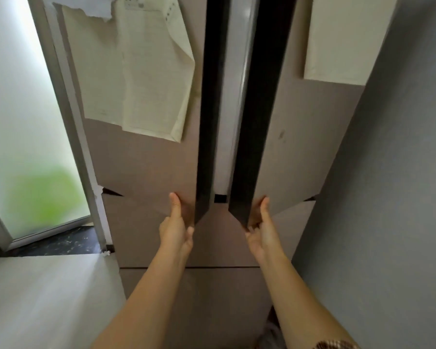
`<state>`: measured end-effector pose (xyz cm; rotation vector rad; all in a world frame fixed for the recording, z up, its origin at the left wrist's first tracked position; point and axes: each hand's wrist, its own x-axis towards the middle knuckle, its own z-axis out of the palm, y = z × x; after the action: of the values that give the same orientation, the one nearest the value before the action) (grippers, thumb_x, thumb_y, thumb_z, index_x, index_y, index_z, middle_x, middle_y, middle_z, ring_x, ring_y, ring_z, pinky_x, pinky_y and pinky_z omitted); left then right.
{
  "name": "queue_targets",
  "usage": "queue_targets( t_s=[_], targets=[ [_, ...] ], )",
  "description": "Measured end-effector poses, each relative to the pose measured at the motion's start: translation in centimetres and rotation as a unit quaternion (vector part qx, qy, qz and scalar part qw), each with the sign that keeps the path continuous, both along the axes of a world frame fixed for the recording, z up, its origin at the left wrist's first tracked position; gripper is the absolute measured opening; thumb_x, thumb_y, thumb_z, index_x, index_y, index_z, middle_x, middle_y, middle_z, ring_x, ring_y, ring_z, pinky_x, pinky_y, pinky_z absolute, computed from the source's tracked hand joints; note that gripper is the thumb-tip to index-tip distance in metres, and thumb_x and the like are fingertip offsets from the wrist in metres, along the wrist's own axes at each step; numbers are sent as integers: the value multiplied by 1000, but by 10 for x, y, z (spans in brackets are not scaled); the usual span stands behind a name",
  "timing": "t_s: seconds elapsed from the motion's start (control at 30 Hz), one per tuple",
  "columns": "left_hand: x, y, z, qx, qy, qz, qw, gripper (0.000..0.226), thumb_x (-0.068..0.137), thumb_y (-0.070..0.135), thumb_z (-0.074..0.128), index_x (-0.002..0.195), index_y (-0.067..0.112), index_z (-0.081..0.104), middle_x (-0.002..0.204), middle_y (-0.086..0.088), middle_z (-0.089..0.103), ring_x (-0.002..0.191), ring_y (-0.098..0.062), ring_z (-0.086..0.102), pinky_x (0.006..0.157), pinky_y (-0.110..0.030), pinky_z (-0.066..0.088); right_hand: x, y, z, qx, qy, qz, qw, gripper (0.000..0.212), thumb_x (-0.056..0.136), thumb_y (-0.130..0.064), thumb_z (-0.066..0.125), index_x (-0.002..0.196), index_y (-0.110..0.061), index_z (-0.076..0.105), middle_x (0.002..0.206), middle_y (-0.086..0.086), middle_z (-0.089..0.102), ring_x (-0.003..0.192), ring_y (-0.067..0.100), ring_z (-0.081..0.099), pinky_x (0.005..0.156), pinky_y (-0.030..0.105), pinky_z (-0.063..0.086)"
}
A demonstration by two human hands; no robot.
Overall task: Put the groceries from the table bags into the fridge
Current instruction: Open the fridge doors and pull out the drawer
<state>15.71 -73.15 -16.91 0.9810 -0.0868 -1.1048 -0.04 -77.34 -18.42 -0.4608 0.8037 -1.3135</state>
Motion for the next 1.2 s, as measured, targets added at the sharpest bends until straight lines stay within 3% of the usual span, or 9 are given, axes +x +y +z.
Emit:
queue_targets(
  t_s=[0.2,0.43,0.5,0.6,0.67,0.73,0.93,1.07,1.2],
  targets=[
    [-9,68,9,-33,-38,5,999,43,84,54,58,105,16,55,116,-5,62,118,-24,56,106,-43,42,-47,65,18,0,69,-7,998,55,88,-51,58,131,-17,51,124,3,58,122,23,51,106,40,41],
    [-32,131,17,42,-160,206,965,67,91,37,56,148,17,26,151,-8,33,139,-28,31,114,-40,26,-75,123,49,-21,337,-261,904,65,93,-38,57,146,-10,32,151,13,34,135,29,36,110,46,30],
    [-59,148,19,22,-433,244,867,78,91,18,56,152,14,9,160,-5,6,147,-22,8,115,-24,7,-75,144,59,-215,488,-328,780,69,90,-21,61,149,-9,26,155,11,26,140,20,25,114,44,22],
    [-72,144,19,-18,-797,105,595,91,86,23,61,152,21,-1,159,-3,-16,145,-15,-19,115,-30,-5,-79,146,75,-422,686,-218,551,71,87,-11,55,150,-9,23,159,9,17,146,15,10,118,36,8],
    [-53,131,29,40,-897,25,440,91,88,31,58,148,21,-11,155,-7,-25,141,-20,-26,114,-36,-12,-88,136,88,-426,801,-113,405,74,90,-14,50,153,-9,12,162,10,-1,149,23,-8,119,38,-4],
    [-27,125,47,96,-924,-26,370,87,91,27,52,146,19,-14,155,-10,-24,142,-24,-25,114,-38,-14,-97,122,98,-394,871,-58,287,78,94,-21,47,153,-9,-1,160,13,-15,147,27,-18,116,39,-13],
    [24,124,65,212,-903,-33,372,93,84,20,52,150,29,-14,157,-10,-22,140,-41,-25,98,-54,-31,-125,99,109,-248,954,-14,167,80,95,-34,46,151,-1,-2,157,23,-18,144,35,-21,116,49,-8],
    [25,122,65,260,-875,-22,407,90,84,25,52,150,32,-10,158,-6,-5,138,-49,-21,106,-70,14,-137,100,103,-177,978,-12,110,71,95,-35,46,149,1,19,157,27,-12,144,39,-20,115,58,-2],
    [42,131,61,317,-856,-1,409,92,82,22,53,151,32,-7,157,-10,6,137,-50,-21,102,-75,13,-156,95,104,-112,990,-12,90,65,97,-36,42,149,-1,24,158,25,5,145,42,-8,115,57,1]
  ],
)
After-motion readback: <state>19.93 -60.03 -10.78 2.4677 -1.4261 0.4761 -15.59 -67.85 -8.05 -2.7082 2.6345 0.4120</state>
